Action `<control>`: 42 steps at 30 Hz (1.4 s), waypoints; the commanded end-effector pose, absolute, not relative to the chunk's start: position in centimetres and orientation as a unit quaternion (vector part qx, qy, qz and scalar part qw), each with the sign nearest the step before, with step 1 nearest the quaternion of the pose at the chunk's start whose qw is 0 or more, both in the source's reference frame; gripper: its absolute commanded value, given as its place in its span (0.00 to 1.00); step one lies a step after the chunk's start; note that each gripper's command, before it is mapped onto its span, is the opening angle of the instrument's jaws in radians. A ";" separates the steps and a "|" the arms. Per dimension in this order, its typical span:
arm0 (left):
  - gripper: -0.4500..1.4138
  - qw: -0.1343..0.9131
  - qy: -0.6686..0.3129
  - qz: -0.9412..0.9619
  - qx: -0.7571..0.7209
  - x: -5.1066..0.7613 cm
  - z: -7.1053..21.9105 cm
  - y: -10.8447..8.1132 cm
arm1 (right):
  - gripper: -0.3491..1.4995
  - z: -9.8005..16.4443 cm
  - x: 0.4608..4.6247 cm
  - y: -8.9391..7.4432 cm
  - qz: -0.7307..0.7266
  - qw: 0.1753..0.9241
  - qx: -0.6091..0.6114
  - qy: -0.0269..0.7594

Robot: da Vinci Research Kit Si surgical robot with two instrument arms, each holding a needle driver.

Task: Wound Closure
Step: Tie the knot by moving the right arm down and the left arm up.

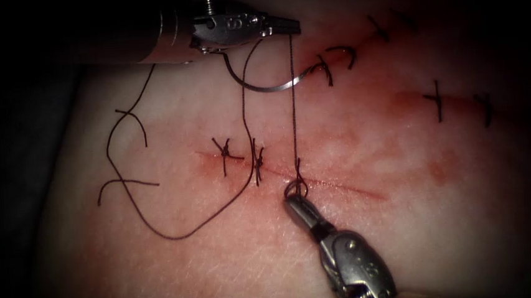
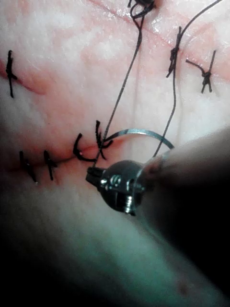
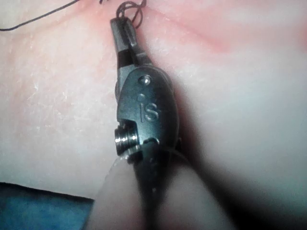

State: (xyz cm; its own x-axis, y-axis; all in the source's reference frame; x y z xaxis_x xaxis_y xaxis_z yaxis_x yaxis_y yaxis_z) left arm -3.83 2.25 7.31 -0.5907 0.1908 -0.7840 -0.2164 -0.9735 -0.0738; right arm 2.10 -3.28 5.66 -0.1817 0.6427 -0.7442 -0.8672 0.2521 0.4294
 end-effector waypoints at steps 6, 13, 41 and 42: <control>0.00 0.131 0.038 0.885 -0.444 -3.89 7.4 2.3 | 0.00 5.6 2.24 -3.5 0.589 0.631 -0.125 0.489; 0.00 0.137 0.046 0.883 -0.446 -3.86 7.5 2.4 | 0.00 5.6 2.33 -3.6 0.563 0.643 -0.131 0.502; 0.00 0.206 0.099 0.840 -0.492 -3.93 8.1 2.9 | 0.00 5.4 2.61 -4.3 0.518 0.672 -0.118 0.516; 0.00 0.206 0.100 0.839 -0.494 -3.93 8.1 2.9 | 0.00 5.4 2.61 -4.3 0.517 0.674 -0.118 0.515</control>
